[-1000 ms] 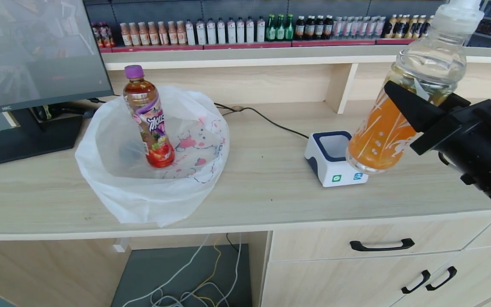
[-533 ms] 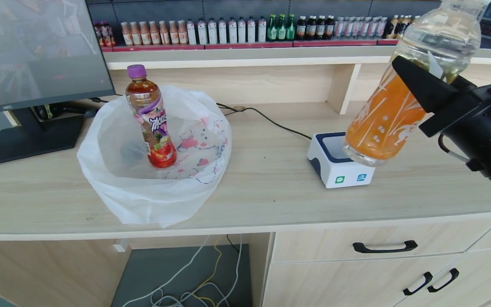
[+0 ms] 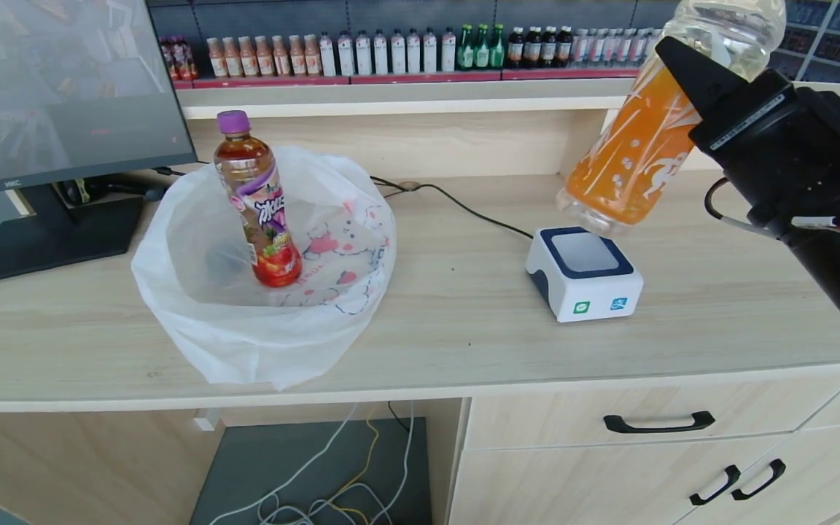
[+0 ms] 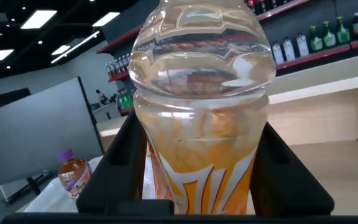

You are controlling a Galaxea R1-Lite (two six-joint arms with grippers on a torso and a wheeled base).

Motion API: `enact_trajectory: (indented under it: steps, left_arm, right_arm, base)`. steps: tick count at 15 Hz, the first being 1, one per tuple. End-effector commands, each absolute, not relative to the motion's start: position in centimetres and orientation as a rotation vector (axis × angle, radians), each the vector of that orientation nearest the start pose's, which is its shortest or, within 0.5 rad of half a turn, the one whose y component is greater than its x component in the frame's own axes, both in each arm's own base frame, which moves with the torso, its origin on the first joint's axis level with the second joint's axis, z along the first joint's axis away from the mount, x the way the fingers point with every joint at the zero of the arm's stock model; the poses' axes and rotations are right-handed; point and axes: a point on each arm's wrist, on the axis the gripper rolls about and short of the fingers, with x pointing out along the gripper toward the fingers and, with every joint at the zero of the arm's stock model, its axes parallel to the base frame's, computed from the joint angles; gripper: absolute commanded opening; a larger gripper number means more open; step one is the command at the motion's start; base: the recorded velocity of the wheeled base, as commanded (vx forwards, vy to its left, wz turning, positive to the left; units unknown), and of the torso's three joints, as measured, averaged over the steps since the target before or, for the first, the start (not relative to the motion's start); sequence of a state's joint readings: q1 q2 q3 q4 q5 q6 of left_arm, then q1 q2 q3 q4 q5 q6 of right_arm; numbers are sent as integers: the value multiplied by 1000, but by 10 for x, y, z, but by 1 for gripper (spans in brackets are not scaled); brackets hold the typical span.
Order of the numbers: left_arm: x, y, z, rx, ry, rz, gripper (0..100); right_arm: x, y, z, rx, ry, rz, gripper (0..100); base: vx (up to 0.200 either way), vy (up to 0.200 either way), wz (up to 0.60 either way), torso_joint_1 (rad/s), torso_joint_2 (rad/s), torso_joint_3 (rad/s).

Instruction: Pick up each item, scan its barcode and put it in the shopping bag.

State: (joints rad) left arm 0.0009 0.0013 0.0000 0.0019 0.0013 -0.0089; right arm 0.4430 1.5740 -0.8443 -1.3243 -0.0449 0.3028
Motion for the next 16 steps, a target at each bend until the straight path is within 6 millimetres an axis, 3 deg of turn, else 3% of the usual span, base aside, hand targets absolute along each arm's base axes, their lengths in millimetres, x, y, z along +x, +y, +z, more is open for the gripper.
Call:
enact_trajectory:
  steps: [1, 8, 12, 16]
  left_arm:
    - [-23, 0, 75, -9, 3, 3, 100]
    - [-23, 0, 75, -9, 3, 3, 100]
    - [-23, 0, 75, -9, 3, 3, 100]
    - [-23, 0, 75, -9, 3, 3, 100]
  right_arm:
    - [252, 113, 291, 466, -492, 463, 0]
    - [272, 118, 265, 806, -383, 370, 0]
    - [284, 119, 252, 897, -397, 382, 0]
    - [300, 101, 241, 1009, -382, 318, 0]
  base:
    - [0, 0, 0, 0, 0, 0]
    - [0, 0, 0, 0, 0, 0]
    - [0, 0, 0, 0, 0, 0]
    - [0, 0, 0, 0, 0, 0]
